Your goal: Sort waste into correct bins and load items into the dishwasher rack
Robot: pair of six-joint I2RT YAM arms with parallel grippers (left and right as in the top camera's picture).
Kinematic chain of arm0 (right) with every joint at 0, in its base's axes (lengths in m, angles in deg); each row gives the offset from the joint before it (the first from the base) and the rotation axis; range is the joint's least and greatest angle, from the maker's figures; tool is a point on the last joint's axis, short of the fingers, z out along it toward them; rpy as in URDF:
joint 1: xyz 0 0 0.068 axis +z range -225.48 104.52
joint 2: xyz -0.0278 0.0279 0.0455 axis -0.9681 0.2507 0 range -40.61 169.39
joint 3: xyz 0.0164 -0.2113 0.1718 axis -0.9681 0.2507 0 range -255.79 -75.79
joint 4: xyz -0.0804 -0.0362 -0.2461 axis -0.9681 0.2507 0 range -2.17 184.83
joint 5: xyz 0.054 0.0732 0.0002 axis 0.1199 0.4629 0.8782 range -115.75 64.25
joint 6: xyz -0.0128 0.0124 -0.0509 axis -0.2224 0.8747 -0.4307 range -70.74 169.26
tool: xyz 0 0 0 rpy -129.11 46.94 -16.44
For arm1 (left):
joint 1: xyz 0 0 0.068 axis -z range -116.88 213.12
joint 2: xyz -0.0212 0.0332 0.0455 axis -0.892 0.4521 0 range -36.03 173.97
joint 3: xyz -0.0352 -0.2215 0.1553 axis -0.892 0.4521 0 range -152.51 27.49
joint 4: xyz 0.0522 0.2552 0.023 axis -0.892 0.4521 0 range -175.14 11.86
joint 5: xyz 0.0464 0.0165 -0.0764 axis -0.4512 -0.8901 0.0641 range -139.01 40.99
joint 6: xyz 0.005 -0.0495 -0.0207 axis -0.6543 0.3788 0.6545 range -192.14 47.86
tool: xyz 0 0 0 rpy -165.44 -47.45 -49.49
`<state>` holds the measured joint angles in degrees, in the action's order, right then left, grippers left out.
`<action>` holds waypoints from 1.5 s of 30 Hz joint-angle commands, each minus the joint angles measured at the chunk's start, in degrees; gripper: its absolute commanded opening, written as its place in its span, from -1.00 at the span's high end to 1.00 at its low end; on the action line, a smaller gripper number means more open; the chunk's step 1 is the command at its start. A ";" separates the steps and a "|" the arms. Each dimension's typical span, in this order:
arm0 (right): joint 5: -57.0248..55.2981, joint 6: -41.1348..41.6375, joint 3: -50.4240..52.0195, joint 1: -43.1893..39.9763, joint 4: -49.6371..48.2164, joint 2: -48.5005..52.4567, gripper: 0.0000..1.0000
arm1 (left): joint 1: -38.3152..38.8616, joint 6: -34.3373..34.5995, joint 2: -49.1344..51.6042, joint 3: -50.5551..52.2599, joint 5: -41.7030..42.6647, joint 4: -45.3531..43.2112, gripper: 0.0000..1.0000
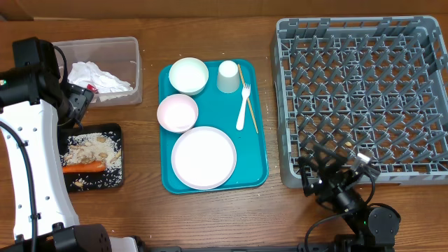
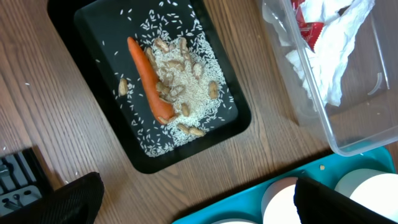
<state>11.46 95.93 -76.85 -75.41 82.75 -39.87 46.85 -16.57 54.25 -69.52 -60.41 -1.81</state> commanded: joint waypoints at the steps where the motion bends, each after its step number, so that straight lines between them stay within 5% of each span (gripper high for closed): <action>1: 8.81 11.72 0.59 -0.15 -1.60 -0.50 -1.00 | -0.22 1.05 0.37 0.00 -0.59 -0.07 -1.00; 6: 16.06 12.48 0.13 -0.09 -22.27 -0.50 -0.99 | -0.22 1.05 0.37 0.02 -0.59 -0.04 -0.99; 9: 15.13 13.35 -3.67 -0.11 -22.62 -0.46 -0.99 | -0.20 1.05 0.37 0.00 -0.59 -0.04 -1.00; 13: 13.57 9.29 -10.38 -0.11 -12.79 1.05 -0.99 | -0.22 1.05 0.37 0.00 -0.59 -0.04 -0.99; 21: 9.73 -19.10 -32.59 -0.09 19.47 19.71 -0.99 | -0.22 1.03 0.37 0.00 -0.59 -0.04 -0.99; 27: 7.76 -24.79 -44.17 1.55 28.22 37.11 -0.99 | -0.22 1.05 0.37 0.00 -0.59 -0.04 -1.00; 32: -2.29 -27.69 -50.16 12.24 31.71 50.49 -0.99 | -0.22 1.03 0.37 0.02 -0.59 -0.04 -1.00; 38: -37.05 -26.75 -57.13 38.51 34.62 69.83 -0.99 | -0.22 1.05 0.37 0.00 -0.59 -0.04 -1.00; 45: -47.21 -17.64 -59.80 44.54 33.42 88.65 -0.99 | -0.22 1.05 0.37 0.00 -0.59 -0.04 -1.00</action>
<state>-26.51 73.60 -134.84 -30.97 116.49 43.10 46.85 -16.55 54.25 -69.52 -60.41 -1.98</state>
